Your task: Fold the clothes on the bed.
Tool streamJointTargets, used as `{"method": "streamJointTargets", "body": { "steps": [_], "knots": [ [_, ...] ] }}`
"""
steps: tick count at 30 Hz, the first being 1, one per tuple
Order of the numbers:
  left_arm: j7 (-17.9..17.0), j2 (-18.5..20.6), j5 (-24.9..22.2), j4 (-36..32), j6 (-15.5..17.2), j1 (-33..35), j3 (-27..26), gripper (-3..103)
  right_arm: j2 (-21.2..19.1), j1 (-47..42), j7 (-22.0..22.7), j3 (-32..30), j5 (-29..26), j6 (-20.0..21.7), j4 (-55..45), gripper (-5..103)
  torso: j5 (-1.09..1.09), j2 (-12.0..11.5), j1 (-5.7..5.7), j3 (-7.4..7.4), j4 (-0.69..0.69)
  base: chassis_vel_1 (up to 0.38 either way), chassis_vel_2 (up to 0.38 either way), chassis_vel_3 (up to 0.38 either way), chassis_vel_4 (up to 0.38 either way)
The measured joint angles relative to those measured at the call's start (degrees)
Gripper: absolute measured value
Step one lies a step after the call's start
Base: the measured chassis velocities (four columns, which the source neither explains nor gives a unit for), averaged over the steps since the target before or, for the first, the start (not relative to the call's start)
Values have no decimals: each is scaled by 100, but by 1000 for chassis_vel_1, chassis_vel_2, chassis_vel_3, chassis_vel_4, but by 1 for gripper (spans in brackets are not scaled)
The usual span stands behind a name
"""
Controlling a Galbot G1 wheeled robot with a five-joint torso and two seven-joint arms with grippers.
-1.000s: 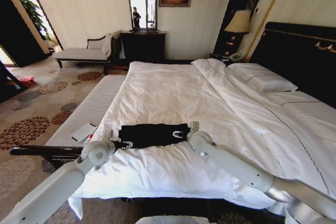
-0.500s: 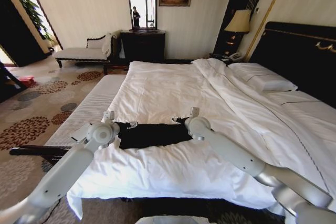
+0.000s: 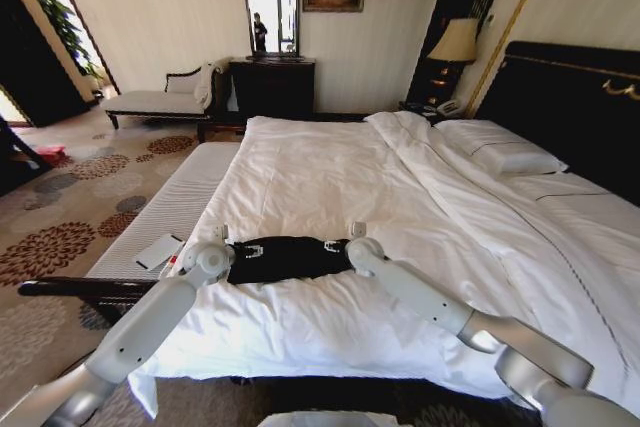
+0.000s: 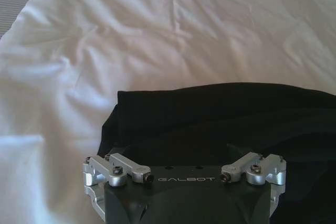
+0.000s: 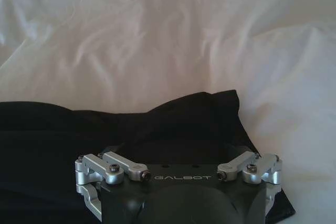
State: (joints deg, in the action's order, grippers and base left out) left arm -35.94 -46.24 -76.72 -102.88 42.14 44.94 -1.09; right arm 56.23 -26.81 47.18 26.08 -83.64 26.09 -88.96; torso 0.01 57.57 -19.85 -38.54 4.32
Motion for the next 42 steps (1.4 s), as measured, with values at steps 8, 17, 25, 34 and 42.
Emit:
{"method": "streamJointTargets", "body": {
  "steps": [8, 17, 25, 34, 42],
  "knots": [
    [-175, 563, 19, -795, 0, 859, -325, 100, -530, -544, 310, -185, -32, -47, -1120, 100, 0, 0, 0, 0, -1, 0, 0, 0, 0],
    [-403, 1102, -86, -2083, 0, 1726, -682, 100, -1357, -1168, 444, -952, -128, -50, -2359, 100, 0, 0, 1, 0, -1, 0, 0, 0, 0],
    [-401, 407, -327, -1330, -1, 639, -829, 100, -1016, -708, 306, -1300, -247, -129, -1843, 100, 0, 0, -4, -2, -2, 0, 0, 0, 0],
    [-71, -660, 279, 35, -1, 234, -478, 100, -865, -735, 208, -1148, -91, -142, -1608, 100, -1, -1, -3, -2, 1, 0, 0, 0, 0],
    [-239, 474, 203, -920, 1, 1143, -406, 100, -976, -846, 134, -1275, -27, -143, -1636, 100, -1, 0, 0, 0, -4, 0, 0, 0, 0]
  ]
}}
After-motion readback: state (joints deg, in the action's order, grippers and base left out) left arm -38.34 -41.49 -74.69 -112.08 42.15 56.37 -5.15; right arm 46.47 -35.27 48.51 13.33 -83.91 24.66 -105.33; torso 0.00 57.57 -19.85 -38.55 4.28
